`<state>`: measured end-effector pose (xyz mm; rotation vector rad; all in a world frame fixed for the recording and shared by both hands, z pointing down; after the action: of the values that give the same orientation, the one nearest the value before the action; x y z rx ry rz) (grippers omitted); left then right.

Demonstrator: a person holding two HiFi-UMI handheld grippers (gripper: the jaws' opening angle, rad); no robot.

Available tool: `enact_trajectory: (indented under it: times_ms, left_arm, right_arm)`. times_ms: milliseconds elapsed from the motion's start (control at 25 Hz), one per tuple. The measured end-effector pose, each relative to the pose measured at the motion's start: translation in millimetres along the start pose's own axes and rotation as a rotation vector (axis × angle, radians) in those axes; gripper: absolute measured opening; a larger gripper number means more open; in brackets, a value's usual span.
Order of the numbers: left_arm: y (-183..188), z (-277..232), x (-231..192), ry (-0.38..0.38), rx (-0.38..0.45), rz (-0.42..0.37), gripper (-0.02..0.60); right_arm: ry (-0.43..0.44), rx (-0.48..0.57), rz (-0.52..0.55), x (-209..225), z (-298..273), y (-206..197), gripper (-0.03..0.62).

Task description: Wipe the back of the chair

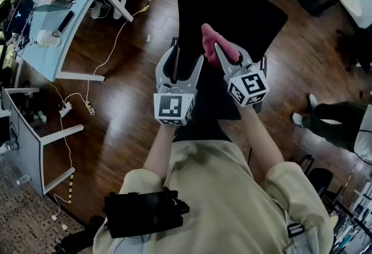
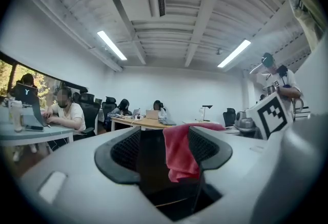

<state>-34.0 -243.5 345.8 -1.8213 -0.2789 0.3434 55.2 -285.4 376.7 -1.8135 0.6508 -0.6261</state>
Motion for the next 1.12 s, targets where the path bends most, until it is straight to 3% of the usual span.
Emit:
enact_trajectory:
  times_ms: [280, 400, 560, 760, 1000, 1120]
  left_arm:
    - [8, -49, -73, 0.023, -0.038, 0.018, 0.264]
    - [2, -61, -90, 0.01, -0.059, 0.045, 0.262]
    - [-7, -75, -112, 0.01, -0.112, -0.016, 0.262]
    - [-17, -94, -104, 0.018, -0.155, -0.056, 0.262]
    - [-3, -114, -59, -0.026, -0.142, -0.037, 0.261]
    - [8, -127, -38, -0.045, -0.123, -0.031, 0.259]
  right_arm:
    - [0.078, -0.059, -0.005, 48, -167, 27, 0.026]
    - [0.045, -0.107, -0.078, 69, -224, 20, 0.026]
    - [-0.029, -0.182, -0.128, 101, -264, 0, 0.028]
    - [-0.2, -0.18, -0.193, 187, -190, -32, 0.028]
    - [-0.563, -0.137, -0.342, 340, -6, -75, 0.028]
    - [-0.624, -0.142, -0.336, 377, 47, -81, 0.031]
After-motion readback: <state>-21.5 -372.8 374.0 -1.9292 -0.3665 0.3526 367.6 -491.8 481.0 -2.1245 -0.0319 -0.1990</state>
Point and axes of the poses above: the fingertips, and each gripper's own axes: z backward along the fingers, x to its right, y out of its top, the point moved 1 cm from there along z, backward along the fingers, and after that the axes turned 12 degrees about -x, right-handed, at the moved point
